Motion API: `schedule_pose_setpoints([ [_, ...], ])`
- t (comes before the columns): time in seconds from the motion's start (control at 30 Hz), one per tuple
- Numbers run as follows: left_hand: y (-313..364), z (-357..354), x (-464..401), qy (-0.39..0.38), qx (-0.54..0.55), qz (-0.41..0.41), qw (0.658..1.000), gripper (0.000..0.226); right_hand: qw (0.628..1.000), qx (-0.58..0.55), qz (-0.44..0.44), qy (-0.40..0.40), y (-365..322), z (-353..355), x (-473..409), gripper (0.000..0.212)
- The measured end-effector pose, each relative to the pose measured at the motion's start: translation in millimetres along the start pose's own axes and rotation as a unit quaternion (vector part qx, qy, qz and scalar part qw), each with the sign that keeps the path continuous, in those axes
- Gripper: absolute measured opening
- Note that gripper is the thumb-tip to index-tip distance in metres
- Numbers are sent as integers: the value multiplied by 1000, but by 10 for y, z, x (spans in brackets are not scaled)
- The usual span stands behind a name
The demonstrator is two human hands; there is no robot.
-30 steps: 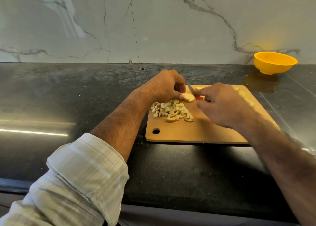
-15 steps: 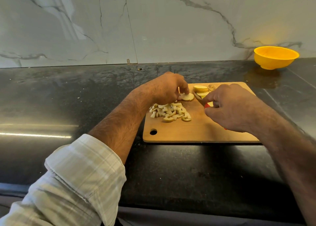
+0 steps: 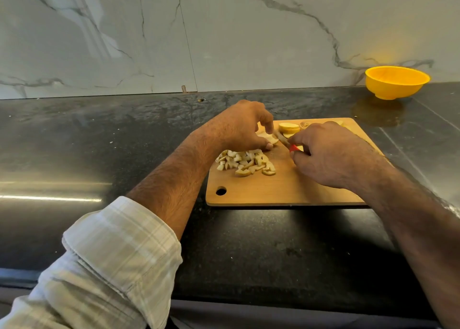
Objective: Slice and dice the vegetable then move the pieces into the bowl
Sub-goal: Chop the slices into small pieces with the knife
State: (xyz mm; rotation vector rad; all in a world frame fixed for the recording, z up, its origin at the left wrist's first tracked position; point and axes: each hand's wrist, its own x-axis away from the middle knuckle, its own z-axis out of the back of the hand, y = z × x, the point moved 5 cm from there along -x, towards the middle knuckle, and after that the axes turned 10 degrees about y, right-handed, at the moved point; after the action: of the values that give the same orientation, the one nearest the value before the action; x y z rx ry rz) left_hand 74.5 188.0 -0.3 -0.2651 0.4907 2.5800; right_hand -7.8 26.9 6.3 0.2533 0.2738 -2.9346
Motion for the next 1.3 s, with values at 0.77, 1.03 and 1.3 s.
schedule_pose_setpoints([
  [0.77, 22, 57, 74, 11, -13, 49, 999, 14, 998, 55, -2, -9, -142, -54, 76, 34],
  [1.03, 5, 23, 65, 24, 16, 52, 998, 22, 1000, 13, -20, 10, -102, -57, 53, 40],
  [1.3, -4, -17, 45, 6, 35, 51, 998, 15, 1000, 13, -17, 22, -189, -59, 78, 35],
])
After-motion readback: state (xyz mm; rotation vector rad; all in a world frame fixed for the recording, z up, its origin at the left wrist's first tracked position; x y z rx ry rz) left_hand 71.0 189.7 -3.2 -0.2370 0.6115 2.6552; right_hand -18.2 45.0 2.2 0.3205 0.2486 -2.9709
